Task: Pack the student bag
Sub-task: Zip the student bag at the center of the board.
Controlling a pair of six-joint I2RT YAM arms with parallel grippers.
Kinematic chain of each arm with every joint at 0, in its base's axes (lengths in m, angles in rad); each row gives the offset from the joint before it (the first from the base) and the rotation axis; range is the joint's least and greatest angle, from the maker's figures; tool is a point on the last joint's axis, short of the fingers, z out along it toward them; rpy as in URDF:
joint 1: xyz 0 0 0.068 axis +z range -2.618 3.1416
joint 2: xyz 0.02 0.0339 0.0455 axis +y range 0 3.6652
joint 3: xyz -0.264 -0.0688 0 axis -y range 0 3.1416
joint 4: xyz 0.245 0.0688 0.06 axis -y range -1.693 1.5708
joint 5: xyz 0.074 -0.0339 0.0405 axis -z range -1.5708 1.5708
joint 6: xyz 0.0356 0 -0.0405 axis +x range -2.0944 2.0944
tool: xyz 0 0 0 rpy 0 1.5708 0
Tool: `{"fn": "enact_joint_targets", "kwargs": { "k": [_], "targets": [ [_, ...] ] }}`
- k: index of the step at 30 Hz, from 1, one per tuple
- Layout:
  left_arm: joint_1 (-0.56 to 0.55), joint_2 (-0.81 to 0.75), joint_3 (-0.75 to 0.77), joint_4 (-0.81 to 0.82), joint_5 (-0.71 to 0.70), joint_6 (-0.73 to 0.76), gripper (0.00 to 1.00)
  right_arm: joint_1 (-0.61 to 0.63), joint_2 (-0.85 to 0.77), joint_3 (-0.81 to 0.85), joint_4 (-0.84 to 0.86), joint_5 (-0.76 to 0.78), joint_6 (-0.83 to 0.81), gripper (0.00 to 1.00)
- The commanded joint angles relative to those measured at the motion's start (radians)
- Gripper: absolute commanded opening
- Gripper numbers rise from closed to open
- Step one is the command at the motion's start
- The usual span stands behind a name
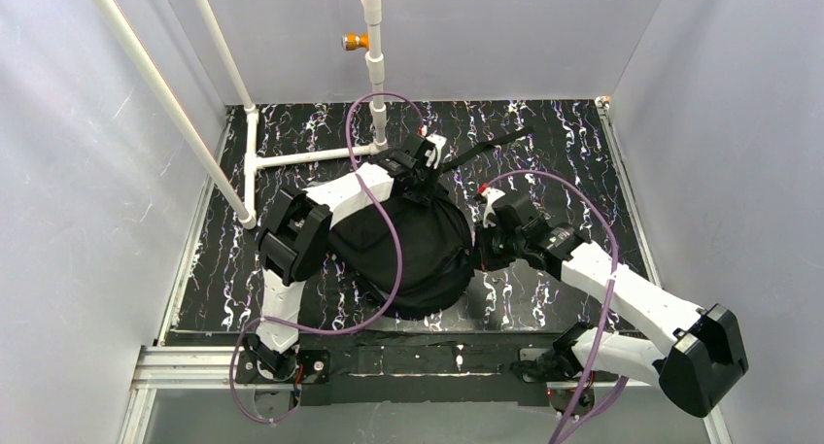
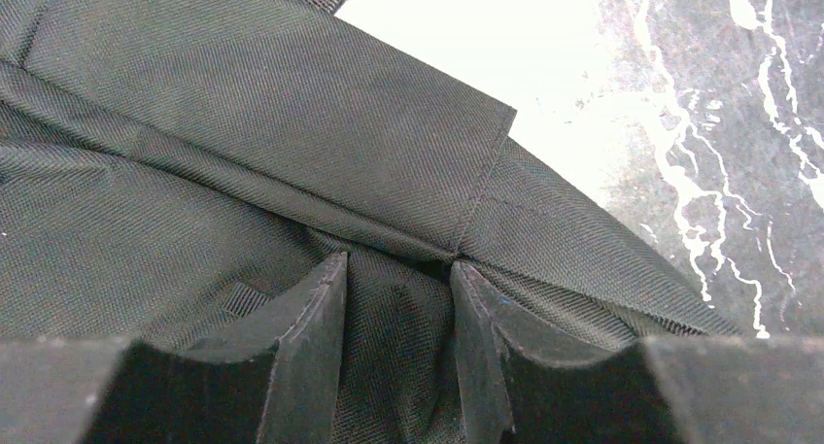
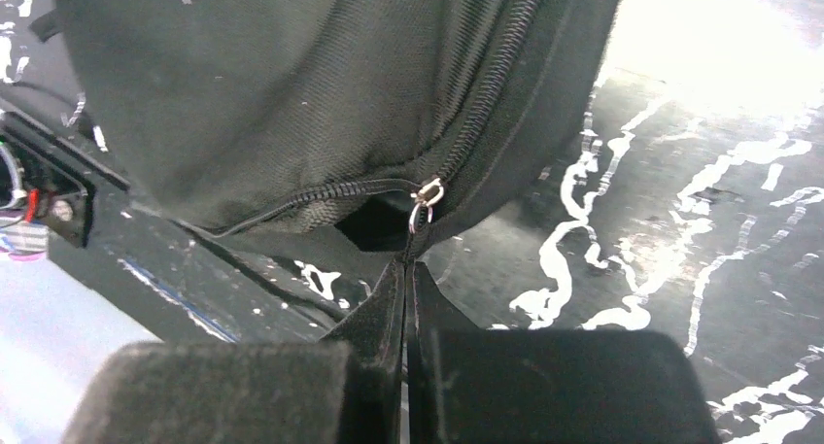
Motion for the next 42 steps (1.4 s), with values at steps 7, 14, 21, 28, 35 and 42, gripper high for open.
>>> {"fn": "enact_joint_targets", "kwargs": {
  "k": [7,14,21,28,35,42],
  "targets": [
    [0.076,-0.003,0.119,-0.125,0.124,-0.099,0.40,0.187,0.012,-0.029,0.051,-0.061,0.131,0.01],
    [0.134,-0.228,0.032,-0.127,0.373,-0.185,0.64,0.186,-0.058,-0.008,0.004,0.056,0.122,0.01],
    [0.137,-0.450,-0.222,-0.130,0.685,-0.238,0.71,0.186,0.005,0.099,-0.197,0.333,0.036,0.01],
    [-0.015,-0.771,-0.592,0.170,0.595,-0.312,0.68,0.188,0.039,0.138,-0.140,0.013,-0.045,0.01],
    [-0.251,-0.936,-0.751,0.341,0.337,-0.287,0.56,0.189,0.040,0.151,-0.146,-0.039,-0.012,0.01],
    [-0.522,-0.916,-0.837,0.507,0.024,-0.115,0.56,0.188,0.029,0.150,-0.109,-0.040,0.244,0.01]
  ]
}}
